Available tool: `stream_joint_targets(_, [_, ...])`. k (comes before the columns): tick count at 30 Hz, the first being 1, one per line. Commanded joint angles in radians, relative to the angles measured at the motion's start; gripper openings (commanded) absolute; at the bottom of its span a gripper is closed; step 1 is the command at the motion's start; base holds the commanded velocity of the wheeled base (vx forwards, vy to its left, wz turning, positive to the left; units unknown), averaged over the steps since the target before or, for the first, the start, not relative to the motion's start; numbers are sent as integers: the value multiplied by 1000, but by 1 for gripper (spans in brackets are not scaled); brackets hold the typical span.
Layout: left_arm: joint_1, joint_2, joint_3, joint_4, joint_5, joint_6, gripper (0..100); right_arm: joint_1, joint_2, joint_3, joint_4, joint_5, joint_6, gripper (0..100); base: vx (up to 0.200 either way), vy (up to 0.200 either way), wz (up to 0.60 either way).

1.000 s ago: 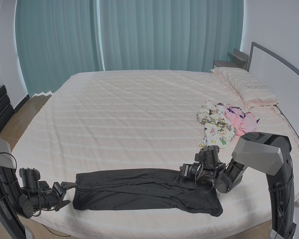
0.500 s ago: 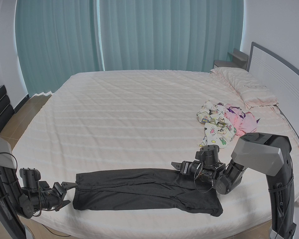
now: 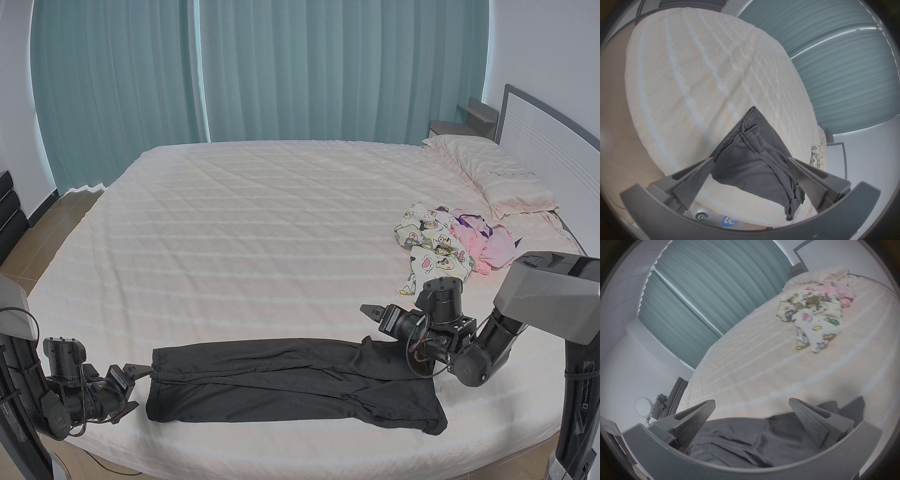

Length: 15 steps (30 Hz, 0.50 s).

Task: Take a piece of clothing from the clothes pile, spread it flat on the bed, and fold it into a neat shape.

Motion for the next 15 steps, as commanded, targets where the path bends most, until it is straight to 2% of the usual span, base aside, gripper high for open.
stream_joint_targets(1, [-26, -108, -5, -15, 28, -19, 100, -43, -134, 193, -36, 0, 79, 100, 0, 0, 0])
stream_joint_targets(2, [-61, -129, -28, -12, 54, -13, 100, -54, -154, 249, -44, 1, 111, 100, 0, 0, 0])
stream_joint_targets(5, [-72, -138, -105, 19, 99, 81, 100, -60, -172, 341, -70, 0, 162, 100, 0, 0, 0])
stream_joint_targets(7, [-78, -131, -216, 114, 178, 133, 100, -60, -170, 404, -115, 1, 198, 100, 0, 0, 0])
stream_joint_targets(9, [-101, -122, -318, 239, 235, 136, 100, -58, -167, 444, -170, 1, 234, 100, 0, 0, 0])
stream_joint_targets(10, [-104, -120, -337, 264, 241, 136, 100, -58, -166, 450, -181, 1, 240, 100, 0, 0, 0])
stream_joint_targets(11, [-112, -120, -418, 393, 241, 143, 100, -58, -163, 487, -244, 1, 270, 100, 0, 0, 0])
stream_joint_targets(12, [-114, -118, -447, 445, 232, 150, 100, -58, -157, 502, -270, 1, 283, 100, 0, 0, 0])
stream_joint_targets(14, [-114, -118, -456, 466, 223, 154, 100, -60, -154, 509, -280, 1, 287, 100, 0, 0, 0])
stream_joint_targets(15, [-112, -105, -487, 537, 137, 194, 100, -74, -120, 542, -337, 1, 290, 100, 0, 0, 0])
